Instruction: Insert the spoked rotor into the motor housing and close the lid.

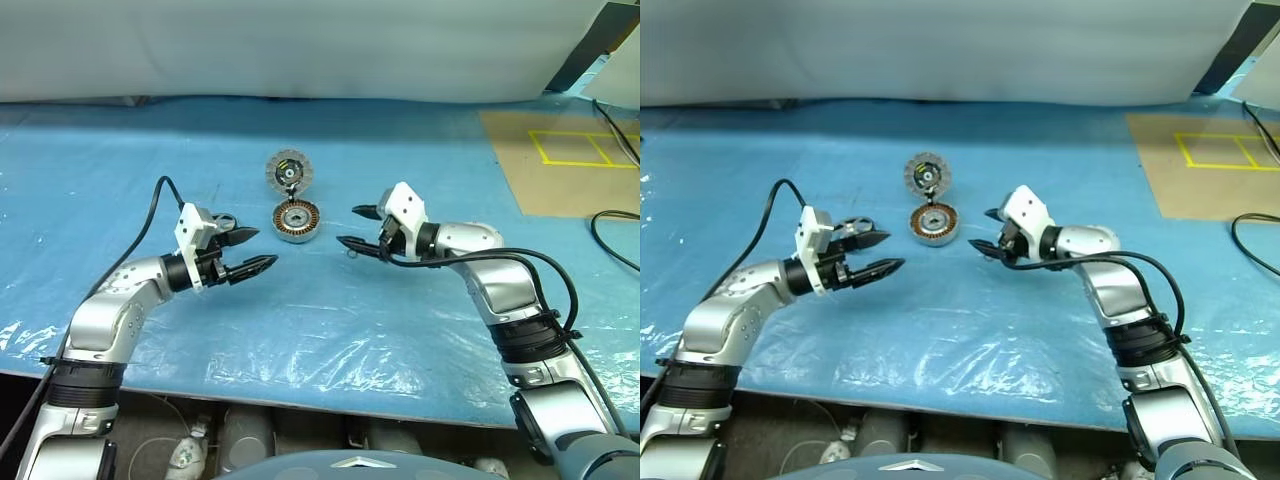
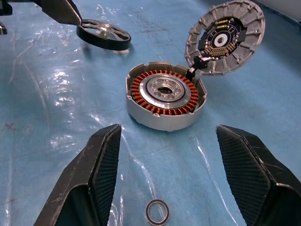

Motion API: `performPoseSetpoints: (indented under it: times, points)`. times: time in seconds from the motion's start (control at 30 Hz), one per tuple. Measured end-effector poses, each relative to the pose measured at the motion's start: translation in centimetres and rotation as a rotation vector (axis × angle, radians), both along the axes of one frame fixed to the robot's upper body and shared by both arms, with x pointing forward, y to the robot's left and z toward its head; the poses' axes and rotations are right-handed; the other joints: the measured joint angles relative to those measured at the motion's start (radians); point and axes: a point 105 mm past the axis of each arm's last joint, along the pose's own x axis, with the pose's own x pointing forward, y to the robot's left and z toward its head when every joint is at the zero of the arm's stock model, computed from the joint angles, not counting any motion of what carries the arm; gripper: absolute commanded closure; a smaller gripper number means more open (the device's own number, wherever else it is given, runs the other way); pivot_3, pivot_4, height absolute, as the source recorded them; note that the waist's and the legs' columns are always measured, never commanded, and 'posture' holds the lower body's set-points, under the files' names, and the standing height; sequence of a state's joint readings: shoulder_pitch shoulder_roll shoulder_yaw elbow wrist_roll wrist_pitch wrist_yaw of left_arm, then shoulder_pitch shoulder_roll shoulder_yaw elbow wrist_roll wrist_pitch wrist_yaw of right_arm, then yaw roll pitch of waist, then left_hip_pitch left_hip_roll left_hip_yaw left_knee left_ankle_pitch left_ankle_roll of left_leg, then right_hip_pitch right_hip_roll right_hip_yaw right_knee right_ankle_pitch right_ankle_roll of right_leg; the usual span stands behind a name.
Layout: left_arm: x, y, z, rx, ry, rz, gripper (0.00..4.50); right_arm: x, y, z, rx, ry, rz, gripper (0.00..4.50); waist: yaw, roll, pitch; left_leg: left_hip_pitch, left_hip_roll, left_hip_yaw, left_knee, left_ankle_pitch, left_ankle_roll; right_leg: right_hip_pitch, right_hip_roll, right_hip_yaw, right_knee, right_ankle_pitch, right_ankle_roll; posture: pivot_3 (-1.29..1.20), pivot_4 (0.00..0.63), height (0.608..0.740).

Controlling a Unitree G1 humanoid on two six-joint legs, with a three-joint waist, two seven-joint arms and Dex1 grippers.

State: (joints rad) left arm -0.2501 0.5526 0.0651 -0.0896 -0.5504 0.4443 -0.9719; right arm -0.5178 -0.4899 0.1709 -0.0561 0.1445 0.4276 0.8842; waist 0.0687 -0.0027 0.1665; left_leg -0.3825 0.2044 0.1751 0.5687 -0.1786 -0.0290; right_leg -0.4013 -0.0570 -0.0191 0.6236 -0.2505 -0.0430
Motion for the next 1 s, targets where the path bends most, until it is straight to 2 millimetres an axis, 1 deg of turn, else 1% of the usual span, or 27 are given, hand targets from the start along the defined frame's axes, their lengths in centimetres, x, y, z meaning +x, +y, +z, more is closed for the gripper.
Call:
performPoseSetpoints:
  times: [0.13,0.2,0.27,0.33,0.37,0.43,0.6,0.67,0.73,0.8,0.87,1.0]
  points:
    - [0.0,0.0,0.0,0.001,0.000,0.002,0.45,0.0,-0.1,0.1,-0.014,0.001,0.015,1.15,0.000,0.000,0.000,0.000,0.000,0.000,0.000,0.000,0.000,0.000,0.000,0.000,0.000,0.000,0.000,0.00,0.150,0.740]
    - [0.0,0.0,0.0,0.001,0.000,0.005,0.45,0.0,0.3,0.4,-0.022,0.004,0.035,1.15,-0.001,0.000,0.000,0.000,0.000,0.000,0.000,0.000,0.000,0.000,0.000,0.000,0.000,0.000,0.000,0.00,0.150,0.740]
    - [0.0,0.0,-0.1,0.000,0.000,0.006,0.45,0.0,1.4,1.0,-0.032,0.001,0.075,1.15,-0.005,0.000,0.000,0.000,0.001,0.000,0.001,0.000,0.000,0.000,0.000,0.000,0.001,0.000,0.000,0.00,0.150,0.740]
    - [0.0,0.0,-0.1,-0.002,0.001,0.008,0.45,0.1,3.0,2.0,-0.044,-0.006,0.130,1.15,-0.006,0.000,0.000,0.001,0.001,0.000,0.001,0.000,0.000,0.000,0.000,0.000,0.001,0.000,-0.001,0.00,0.150,0.740]
    - [0.1,-0.1,-0.1,-0.002,0.001,0.011,0.45,0.2,3.9,2.4,-0.069,-0.009,0.165,1.15,-0.007,0.000,0.000,0.001,0.001,0.000,0.001,0.000,0.000,-0.001,0.000,0.000,0.002,0.000,-0.001,0.00,0.150,0.740]
    - [0.1,-0.1,-0.1,-0.003,0.001,0.013,0.45,0.3,5.0,3.1,-0.126,-0.030,0.213,1.15,-0.005,0.000,0.000,0.000,0.001,0.000,0.001,0.000,0.000,0.000,0.000,-0.001,0.001,0.000,-0.001,0.00,0.150,0.740]
    - [0.0,0.1,-0.5,-0.002,0.009,0.026,0.45,1.6,6.4,3.4,-0.259,0.027,0.264,1.15,0.000,0.000,0.000,-0.002,0.001,0.000,0.002,0.000,0.001,-0.001,0.000,-0.002,0.002,0.000,-0.001,0.00,0.150,0.740]
    - [-0.1,0.1,-0.7,-0.006,0.011,0.032,0.45,2.5,7.3,3.6,-0.329,0.053,0.270,1.15,-0.003,0.000,0.000,-0.002,0.001,0.000,0.002,0.000,0.000,-0.002,0.000,-0.002,0.002,0.000,-0.002,0.00,0.150,0.740]
    - [0.0,-0.1,-0.7,-0.015,0.008,0.038,0.45,2.9,8.3,3.8,-0.367,0.064,0.276,1.15,-0.003,0.000,0.000,-0.002,0.002,0.000,0.002,0.000,0.000,-0.002,0.000,-0.003,0.002,0.000,-0.003,0.00,0.150,0.740]
    - [0.0,0.0,-0.8,-0.015,0.005,0.051,0.45,3.3,9.1,3.3,-0.406,0.088,0.276,1.15,-0.002,0.000,0.000,-0.003,0.002,0.000,0.002,0.000,0.001,-0.002,0.000,-0.003,0.002,0.000,-0.003,0.00,0.150,0.740]
    - [-0.1,-0.2,-1.1,-0.023,0.009,0.060,0.45,4.0,9.7,2.2,-0.458,0.115,0.250,1.15,-0.003,0.000,0.000,-0.003,0.002,0.000,0.002,0.000,0.000,-0.002,0.000,-0.003,0.002,0.000,-0.003,0.00,0.150,0.740]
    - [-0.4,-0.3,-1.7,-0.032,0.021,0.074,0.45,5.2,9.6,0.3,-0.521,0.152,0.197,1.15,0.000,0.000,0.000,-0.005,0.002,0.000,0.002,0.000,0.000,-0.003,0.000,-0.004,0.003,0.000,-0.003,0.00,0.150,0.740]
